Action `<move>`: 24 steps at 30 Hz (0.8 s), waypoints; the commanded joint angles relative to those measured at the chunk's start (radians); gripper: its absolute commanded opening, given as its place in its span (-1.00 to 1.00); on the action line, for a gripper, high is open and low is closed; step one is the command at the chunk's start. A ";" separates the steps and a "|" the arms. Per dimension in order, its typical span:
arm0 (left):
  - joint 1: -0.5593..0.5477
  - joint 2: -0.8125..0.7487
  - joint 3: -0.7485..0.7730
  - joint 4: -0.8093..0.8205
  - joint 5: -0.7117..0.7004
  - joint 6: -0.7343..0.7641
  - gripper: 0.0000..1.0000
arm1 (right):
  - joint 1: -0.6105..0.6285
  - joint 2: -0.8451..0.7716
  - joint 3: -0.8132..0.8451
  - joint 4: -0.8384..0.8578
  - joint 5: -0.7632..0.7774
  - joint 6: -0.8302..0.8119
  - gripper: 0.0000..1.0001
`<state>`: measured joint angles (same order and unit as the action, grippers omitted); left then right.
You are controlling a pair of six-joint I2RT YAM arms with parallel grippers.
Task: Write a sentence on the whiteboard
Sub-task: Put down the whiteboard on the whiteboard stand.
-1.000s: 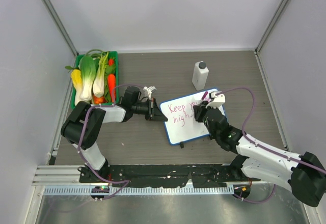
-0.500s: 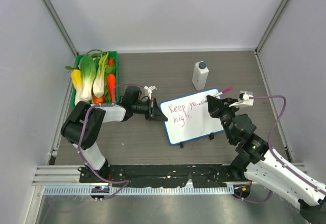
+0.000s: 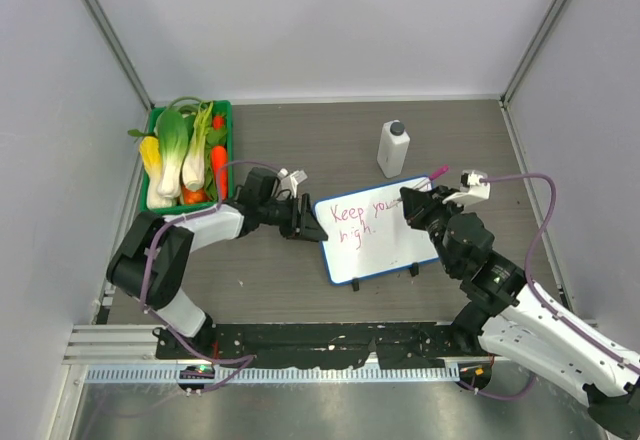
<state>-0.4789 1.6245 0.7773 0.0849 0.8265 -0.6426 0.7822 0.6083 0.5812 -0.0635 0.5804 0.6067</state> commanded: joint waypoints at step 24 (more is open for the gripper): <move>-0.006 -0.466 -0.119 -0.082 -0.262 -0.020 0.99 | -0.004 0.018 0.029 -0.124 -0.162 0.264 -0.97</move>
<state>-0.4828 1.2205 0.6765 -0.0063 0.6163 -0.6392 0.7815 0.6434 0.5968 -0.1654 0.4644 0.7746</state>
